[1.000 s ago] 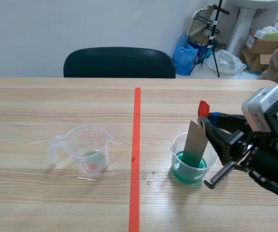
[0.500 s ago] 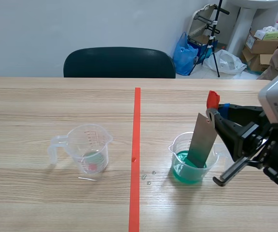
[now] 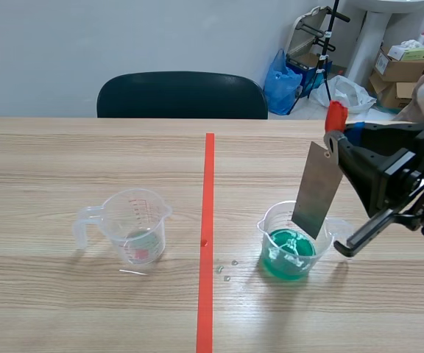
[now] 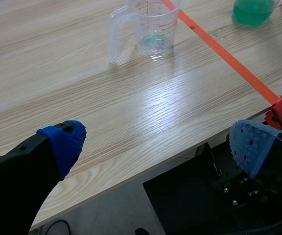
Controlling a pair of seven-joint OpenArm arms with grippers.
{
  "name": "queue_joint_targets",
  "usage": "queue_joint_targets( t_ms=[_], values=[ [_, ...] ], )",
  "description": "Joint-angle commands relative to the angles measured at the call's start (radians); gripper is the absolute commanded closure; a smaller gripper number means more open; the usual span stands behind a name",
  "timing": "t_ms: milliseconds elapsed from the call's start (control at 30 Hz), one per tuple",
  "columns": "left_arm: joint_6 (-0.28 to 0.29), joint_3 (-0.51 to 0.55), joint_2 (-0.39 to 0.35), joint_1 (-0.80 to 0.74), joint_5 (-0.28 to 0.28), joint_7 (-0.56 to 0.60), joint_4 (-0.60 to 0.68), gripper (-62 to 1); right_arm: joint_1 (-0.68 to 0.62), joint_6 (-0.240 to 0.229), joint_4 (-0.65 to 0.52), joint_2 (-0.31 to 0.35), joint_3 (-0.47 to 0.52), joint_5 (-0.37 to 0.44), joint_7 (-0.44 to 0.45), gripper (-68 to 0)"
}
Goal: Do the redox reaction experiment
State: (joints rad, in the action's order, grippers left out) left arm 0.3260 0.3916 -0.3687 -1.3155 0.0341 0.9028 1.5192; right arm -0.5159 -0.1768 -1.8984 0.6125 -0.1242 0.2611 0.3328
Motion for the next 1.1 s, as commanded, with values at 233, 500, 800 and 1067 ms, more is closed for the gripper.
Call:
queue_joint_targets(
  t_ms=[233,500,800,1067],
  values=[
    [0.002,0.003,0.005,-0.001,0.006,0.021,0.006,-62.3,0.008,0.004,-0.079,0.016,0.015,0.023,-0.031,-1.3],
    [0.002,0.003,0.006,-0.001,0.006,0.021,0.006,-62.3,-0.029,0.012,-0.138,0.016,0.036,0.024,-0.059,-1.3],
    [0.002,0.003,0.005,-0.001,0.006,0.021,0.006,-62.3,-0.075,0.012,-0.203,0.016,0.089,0.024,-0.071,-1.3],
    [0.002,0.003,0.005,-0.001,0.006,0.021,0.006,-62.3,-0.075,0.023,-0.234,0.016,0.093,0.035,-0.107,-1.3]
  ],
)
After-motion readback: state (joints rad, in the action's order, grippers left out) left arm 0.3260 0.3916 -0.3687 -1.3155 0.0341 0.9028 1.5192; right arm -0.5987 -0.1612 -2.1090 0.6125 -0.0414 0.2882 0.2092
